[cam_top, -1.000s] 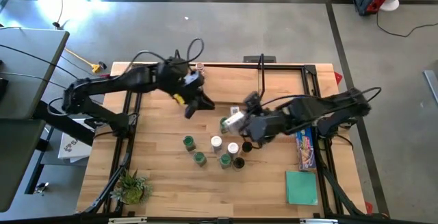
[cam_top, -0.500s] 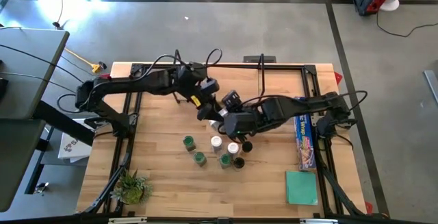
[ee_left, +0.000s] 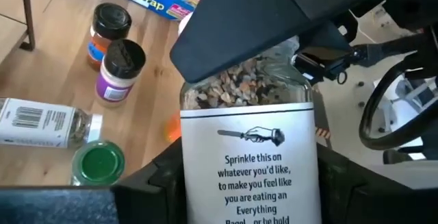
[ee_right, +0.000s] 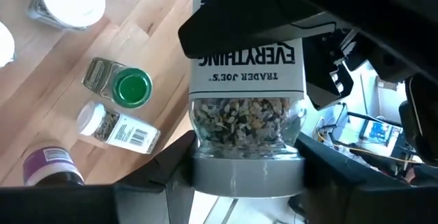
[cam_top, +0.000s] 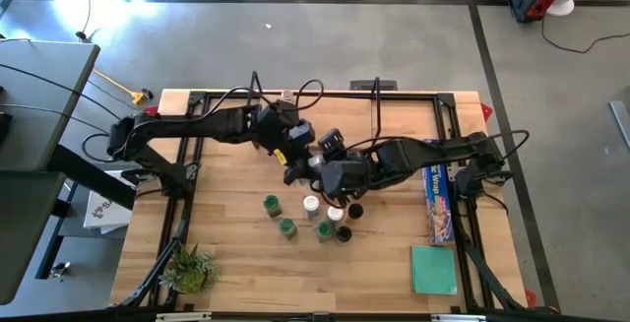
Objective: Shelf spices
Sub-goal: Put the middle right white seasoning bottle on the shelf
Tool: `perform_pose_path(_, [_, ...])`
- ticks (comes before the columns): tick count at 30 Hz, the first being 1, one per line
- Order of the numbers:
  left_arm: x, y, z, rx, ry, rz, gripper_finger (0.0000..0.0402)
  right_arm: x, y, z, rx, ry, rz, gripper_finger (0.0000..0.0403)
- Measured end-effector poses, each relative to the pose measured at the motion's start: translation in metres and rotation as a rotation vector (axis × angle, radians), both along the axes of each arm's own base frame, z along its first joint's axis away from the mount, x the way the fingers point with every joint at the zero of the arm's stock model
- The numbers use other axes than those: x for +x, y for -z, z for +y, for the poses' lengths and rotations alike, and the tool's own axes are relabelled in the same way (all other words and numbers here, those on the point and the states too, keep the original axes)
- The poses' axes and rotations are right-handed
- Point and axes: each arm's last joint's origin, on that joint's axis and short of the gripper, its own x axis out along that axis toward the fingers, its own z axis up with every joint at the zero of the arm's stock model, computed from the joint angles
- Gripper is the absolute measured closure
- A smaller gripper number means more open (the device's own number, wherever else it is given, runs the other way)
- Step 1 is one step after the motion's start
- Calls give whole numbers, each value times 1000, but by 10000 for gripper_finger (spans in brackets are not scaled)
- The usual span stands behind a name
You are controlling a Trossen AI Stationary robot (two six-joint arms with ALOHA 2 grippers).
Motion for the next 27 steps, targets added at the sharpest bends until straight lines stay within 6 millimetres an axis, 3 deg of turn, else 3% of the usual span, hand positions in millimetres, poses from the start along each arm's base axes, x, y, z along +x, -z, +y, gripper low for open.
perform_pose_path(3, [-1, 0, 3, 5, 3, 5, 214, 0, 0, 0, 12, 15, -14, 205])
perform_pose_path(7, [-6, -4, 3, 42, -3, -6, 214, -3, -6, -2, 64, 115, -90, 144])
perform_pose_path(10, [-14, -13, 3, 89, -47, -20, 214, -13, -22, -5, 146, 214, -178, 117])
perform_pose_path(15, [-39, -41, 3, 175, -106, -120, 214, -33, -56, -12, 335, 384, -304, 111])
perform_pose_path(20, [-68, -70, 1, 247, -157, -238, 214, -47, -91, -31, 655, 559, -461, 109])
perform_pose_path(24, [-90, -93, -2, 275, -176, -371, 214, -44, -112, -50, 881, 569, -634, 108])
perform_pose_path(27, [-103, -106, -2, 282, -194, -454, 214, -32, -111, -57, 975, 557, -778, 108])
